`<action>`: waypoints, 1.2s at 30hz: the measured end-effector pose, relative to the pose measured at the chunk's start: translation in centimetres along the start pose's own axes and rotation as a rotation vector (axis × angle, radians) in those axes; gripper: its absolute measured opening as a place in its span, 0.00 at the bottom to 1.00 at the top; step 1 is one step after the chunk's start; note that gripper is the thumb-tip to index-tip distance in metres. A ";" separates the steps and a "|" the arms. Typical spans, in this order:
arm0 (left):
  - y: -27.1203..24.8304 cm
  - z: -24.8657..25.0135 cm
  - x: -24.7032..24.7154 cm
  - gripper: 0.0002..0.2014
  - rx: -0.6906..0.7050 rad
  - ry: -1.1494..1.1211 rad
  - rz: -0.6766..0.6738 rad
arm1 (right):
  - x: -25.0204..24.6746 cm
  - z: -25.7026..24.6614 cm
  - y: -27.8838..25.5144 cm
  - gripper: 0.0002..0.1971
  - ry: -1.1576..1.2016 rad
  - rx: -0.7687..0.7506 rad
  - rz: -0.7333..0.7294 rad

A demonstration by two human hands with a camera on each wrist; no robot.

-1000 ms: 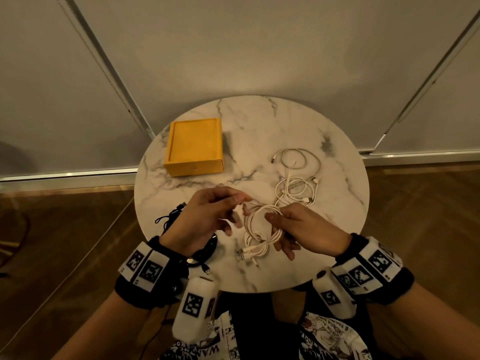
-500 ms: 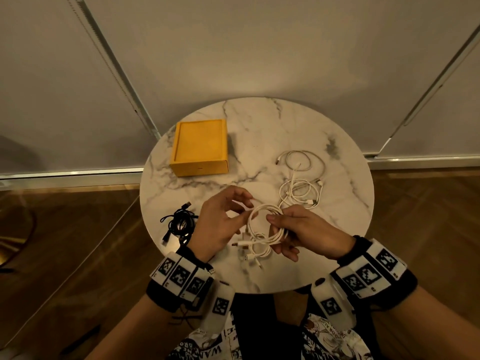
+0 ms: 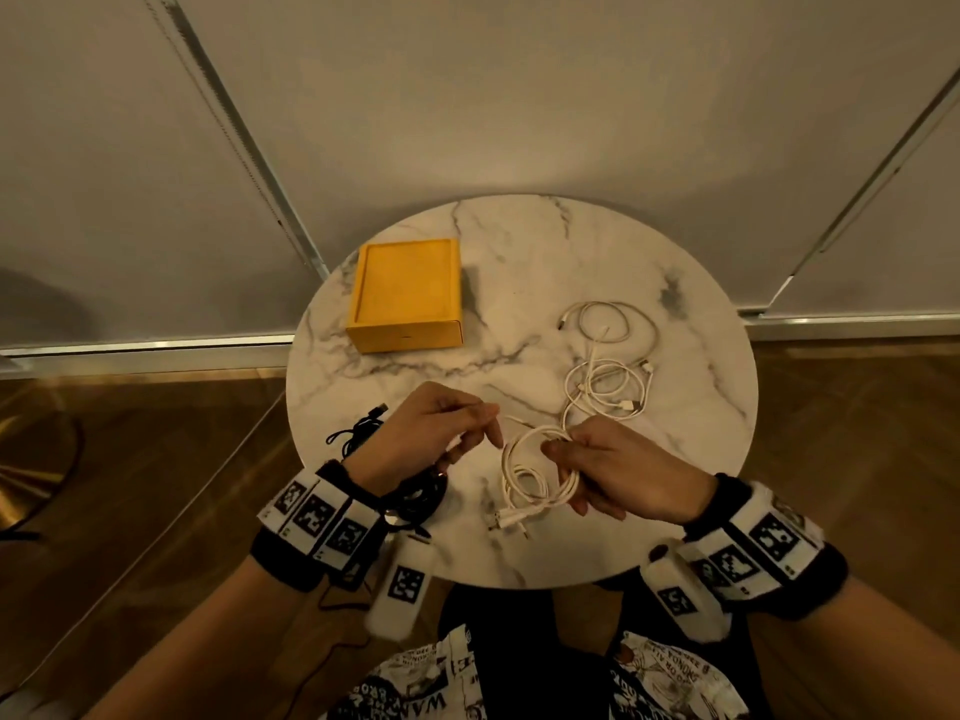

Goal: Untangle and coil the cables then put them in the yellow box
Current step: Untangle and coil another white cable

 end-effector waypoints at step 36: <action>0.4 -1.7 2.8 0.13 0.217 -0.230 0.172 | -0.3 -0.4 0.8 0.21 0.304 -0.021 -0.008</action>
Point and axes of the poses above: each hand's wrist, its own y-axis towards the middle knuckle, its own x-axis out of the palm, z = x × y, the point moved 4 cm from there along y, towards the middle knuckle, and after that the axes turned 10 degrees about y, right-handed, at the moved point
